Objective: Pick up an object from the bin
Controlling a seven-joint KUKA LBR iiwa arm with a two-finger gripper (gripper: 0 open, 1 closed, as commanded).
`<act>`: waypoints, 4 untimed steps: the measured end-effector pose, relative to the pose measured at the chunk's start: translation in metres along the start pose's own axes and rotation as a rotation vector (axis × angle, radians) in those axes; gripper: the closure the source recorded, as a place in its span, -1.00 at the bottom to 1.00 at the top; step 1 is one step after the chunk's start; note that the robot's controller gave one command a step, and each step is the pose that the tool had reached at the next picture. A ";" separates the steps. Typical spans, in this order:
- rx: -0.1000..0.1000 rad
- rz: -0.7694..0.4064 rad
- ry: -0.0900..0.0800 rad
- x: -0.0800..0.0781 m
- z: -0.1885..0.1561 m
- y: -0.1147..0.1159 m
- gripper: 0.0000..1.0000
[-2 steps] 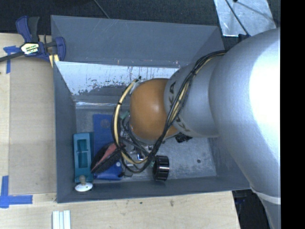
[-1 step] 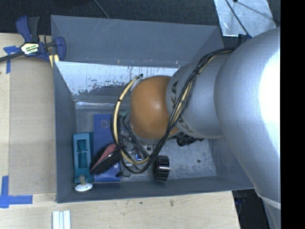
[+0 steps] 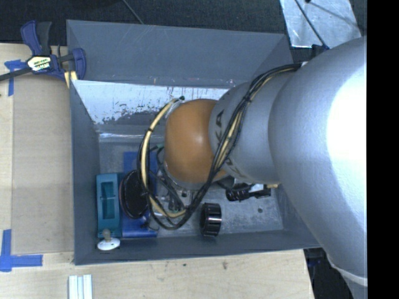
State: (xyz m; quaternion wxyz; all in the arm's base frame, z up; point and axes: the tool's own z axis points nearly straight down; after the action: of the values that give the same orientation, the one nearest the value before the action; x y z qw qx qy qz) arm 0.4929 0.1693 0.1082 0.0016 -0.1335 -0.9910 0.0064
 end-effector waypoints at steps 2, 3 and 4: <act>-0.006 -0.287 -0.005 0.005 0.011 0.015 -1.00; -0.011 -0.032 0.001 -0.026 -0.030 -0.009 -1.00; -0.019 0.027 -0.012 -0.036 -0.031 -0.025 -1.00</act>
Offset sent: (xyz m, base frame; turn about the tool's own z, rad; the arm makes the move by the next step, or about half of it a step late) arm 0.0315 -0.0484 0.0164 0.1474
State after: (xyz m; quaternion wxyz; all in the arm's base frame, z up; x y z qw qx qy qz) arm 0.5215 0.1356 0.1398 -0.0059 -0.1469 -0.9891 -0.0020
